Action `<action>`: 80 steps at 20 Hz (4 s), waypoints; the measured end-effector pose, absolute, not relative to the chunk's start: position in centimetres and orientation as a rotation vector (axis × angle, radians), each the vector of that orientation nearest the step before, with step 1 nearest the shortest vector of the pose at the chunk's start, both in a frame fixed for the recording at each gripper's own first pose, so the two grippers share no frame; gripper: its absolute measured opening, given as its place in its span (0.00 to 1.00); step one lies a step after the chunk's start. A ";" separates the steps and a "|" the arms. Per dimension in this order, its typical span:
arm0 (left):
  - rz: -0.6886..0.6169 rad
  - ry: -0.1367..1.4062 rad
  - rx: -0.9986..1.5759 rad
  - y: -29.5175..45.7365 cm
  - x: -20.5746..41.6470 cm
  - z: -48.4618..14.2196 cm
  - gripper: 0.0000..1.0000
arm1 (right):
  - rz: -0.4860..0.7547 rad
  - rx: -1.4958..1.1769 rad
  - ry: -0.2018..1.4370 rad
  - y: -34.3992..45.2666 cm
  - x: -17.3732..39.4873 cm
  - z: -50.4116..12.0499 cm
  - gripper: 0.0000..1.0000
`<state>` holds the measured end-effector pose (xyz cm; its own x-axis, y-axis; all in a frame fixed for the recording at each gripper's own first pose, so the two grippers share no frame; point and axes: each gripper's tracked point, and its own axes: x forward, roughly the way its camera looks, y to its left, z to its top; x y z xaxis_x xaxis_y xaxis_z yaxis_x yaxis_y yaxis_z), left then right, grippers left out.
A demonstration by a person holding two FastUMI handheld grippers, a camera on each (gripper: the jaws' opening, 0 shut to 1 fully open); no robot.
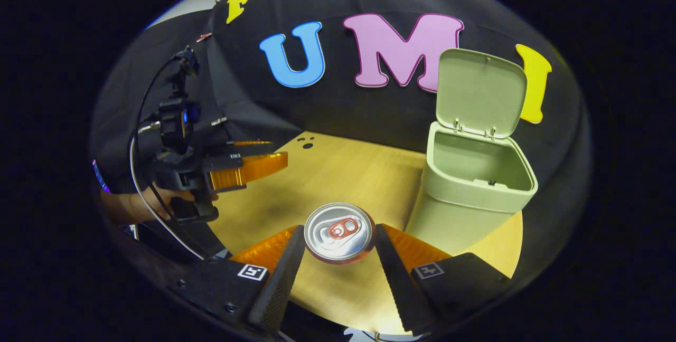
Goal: Press the lid of the desktop garbage bin to open it, pick up the crumpled paper on the desktop and throw it into the bin, then pick up the pop can on the desktop and drop it into the bin, and finally close the garbage bin lid.
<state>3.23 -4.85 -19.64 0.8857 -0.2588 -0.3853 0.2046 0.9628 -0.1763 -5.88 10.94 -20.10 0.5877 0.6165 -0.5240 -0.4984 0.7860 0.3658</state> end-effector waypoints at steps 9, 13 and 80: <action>-0.230 0.418 -0.129 -4.7 3.0 -19.5 0.87 | 0.567 0.189 0.537 6.7 -0.6 -15.0 0.84; -0.216 0.420 -0.130 -4.4 3.2 -19.5 0.87 | 0.530 0.169 0.470 4.8 2.0 -13.1 0.84; -0.150 0.480 -0.172 -4.4 -0.5 -20.1 0.89 | 0.270 0.211 0.257 -4.1 18.4 -8.3 0.96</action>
